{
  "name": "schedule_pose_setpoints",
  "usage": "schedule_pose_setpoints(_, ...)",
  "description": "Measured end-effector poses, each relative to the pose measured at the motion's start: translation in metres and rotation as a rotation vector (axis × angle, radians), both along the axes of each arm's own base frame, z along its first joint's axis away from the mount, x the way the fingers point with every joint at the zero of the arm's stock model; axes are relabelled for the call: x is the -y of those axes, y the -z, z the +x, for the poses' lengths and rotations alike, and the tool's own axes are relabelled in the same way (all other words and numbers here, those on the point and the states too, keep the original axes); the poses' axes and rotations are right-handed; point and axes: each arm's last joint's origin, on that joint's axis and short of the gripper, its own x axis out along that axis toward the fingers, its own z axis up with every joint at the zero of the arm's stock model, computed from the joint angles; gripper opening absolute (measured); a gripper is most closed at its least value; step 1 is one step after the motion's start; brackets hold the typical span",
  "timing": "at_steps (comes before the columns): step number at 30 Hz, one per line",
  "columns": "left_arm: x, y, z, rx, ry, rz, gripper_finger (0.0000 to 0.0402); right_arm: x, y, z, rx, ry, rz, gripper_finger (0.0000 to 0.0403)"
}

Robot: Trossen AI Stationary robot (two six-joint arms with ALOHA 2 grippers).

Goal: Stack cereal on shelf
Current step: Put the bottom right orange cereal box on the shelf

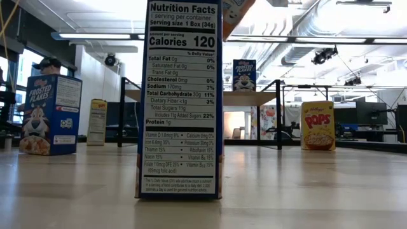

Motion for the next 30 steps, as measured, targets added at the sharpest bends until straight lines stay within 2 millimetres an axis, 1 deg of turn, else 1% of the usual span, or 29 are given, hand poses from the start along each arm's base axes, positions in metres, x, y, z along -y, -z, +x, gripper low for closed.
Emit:
schedule_pose_setpoints(12,-0.0016,0.0086,0.0080,-0.022,-0.002,0.007,0.0241,-0.0009,-0.0035,0.0031,0.048,-0.020,0.019,0.0154)
schedule_pose_setpoints(15,-0.0015,0.0099,0.0091,-0.026,0.005,0.010,0.0229,-0.0008,-0.0031,0.0029,0.043,-0.020,0.018,0.0154)
schedule_pose_setpoints(23,-0.0004,0.0101,0.0093,-0.027,0.041,-0.014,0.0176,-0.0009,-0.0029,0.0027,0.040,-0.020,0.019,0.0154)
schedule_pose_setpoints(26,-0.0002,0.0101,0.0092,-0.027,0.045,-0.016,0.0168,-0.0009,-0.0028,0.0027,0.039,-0.023,0.018,0.0154)
schedule_pose_setpoints(30,-0.0002,0.0101,0.0092,-0.028,0.046,-0.018,0.0167,-0.0011,-0.0027,0.0026,0.036,-0.041,0.008,0.0154)
